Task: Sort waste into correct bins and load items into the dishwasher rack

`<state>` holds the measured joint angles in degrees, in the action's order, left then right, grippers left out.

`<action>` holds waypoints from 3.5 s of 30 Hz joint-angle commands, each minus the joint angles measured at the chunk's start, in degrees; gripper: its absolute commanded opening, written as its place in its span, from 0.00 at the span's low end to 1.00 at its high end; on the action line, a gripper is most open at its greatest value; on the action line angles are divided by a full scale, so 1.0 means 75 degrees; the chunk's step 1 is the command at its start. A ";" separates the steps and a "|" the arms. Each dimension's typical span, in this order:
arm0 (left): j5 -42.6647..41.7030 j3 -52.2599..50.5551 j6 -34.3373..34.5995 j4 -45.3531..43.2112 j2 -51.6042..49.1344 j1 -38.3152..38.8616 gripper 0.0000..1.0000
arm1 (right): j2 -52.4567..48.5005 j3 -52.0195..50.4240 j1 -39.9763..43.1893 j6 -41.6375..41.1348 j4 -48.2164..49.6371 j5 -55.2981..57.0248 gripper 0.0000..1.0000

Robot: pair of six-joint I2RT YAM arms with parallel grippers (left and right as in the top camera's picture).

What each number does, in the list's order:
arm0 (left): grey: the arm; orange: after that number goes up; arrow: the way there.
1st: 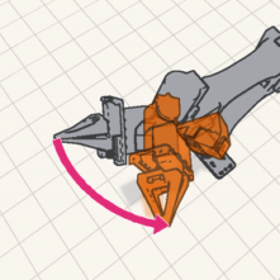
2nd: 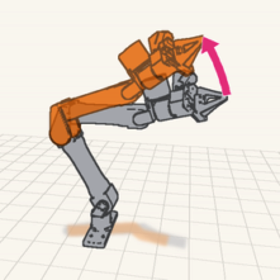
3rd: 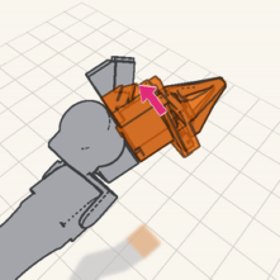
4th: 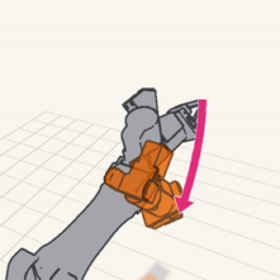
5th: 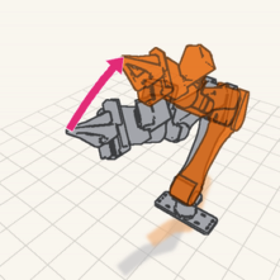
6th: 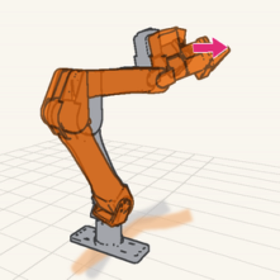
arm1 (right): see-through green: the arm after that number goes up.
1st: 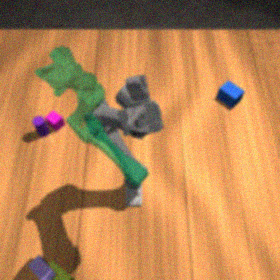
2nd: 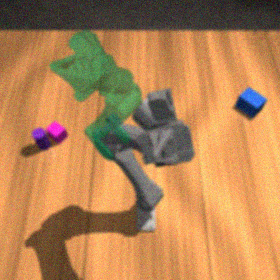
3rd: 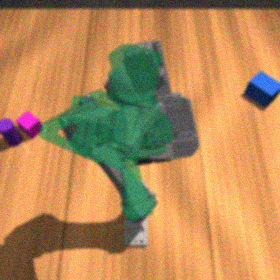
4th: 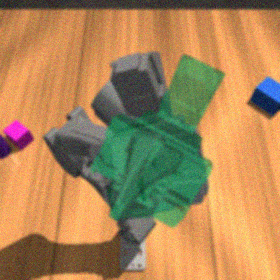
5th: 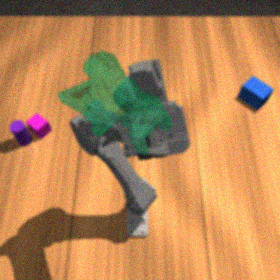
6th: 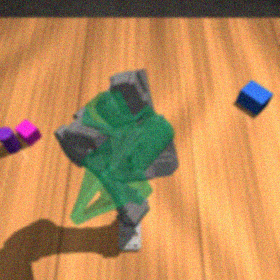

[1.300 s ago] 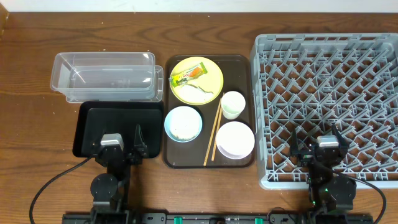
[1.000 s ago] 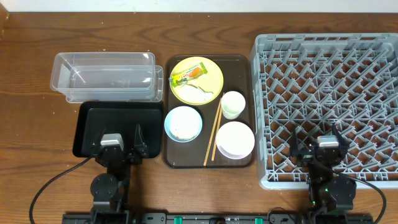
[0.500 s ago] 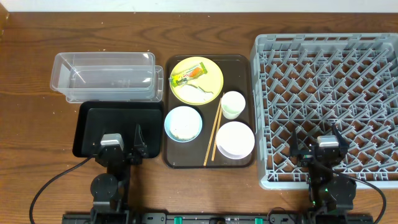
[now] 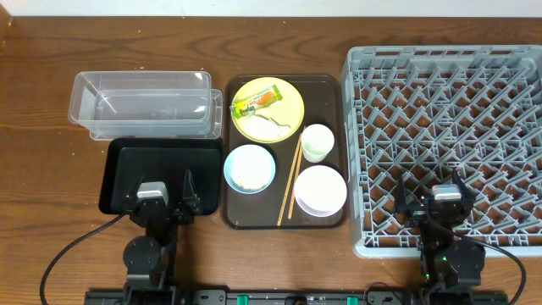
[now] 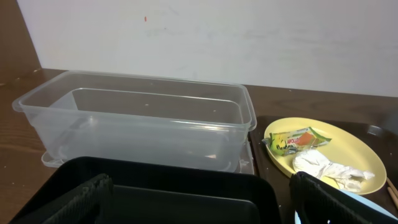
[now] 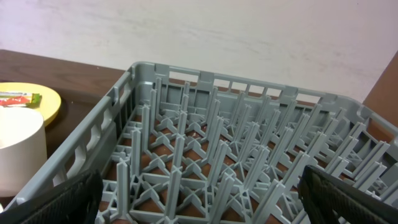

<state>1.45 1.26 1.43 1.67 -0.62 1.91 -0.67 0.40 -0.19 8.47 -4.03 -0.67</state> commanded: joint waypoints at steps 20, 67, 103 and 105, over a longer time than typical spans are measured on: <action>0.0041 -0.0137 -0.0067 0.0312 0.0035 -0.0047 0.93 | 0.0038 -0.0012 0.0052 0.0108 0.0134 -0.0020 0.99; -0.3060 0.8539 0.1378 0.4794 -0.9285 0.0023 0.93 | -0.7743 0.7391 0.0052 -0.0495 -0.4972 -0.1096 0.99; -0.1212 1.0209 0.1513 0.3034 -1.5029 0.2407 0.86 | -0.7749 0.7391 0.0050 -0.0498 -0.4978 -0.1099 0.99; -0.1207 1.0209 0.1513 0.2853 -1.5166 0.2407 0.85 | -0.7749 0.7388 0.0050 -0.0501 -0.4978 -0.1105 0.99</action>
<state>-8.97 76.93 12.27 24.08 -112.84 19.79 -59.18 54.37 -0.16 5.39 -41.32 -8.19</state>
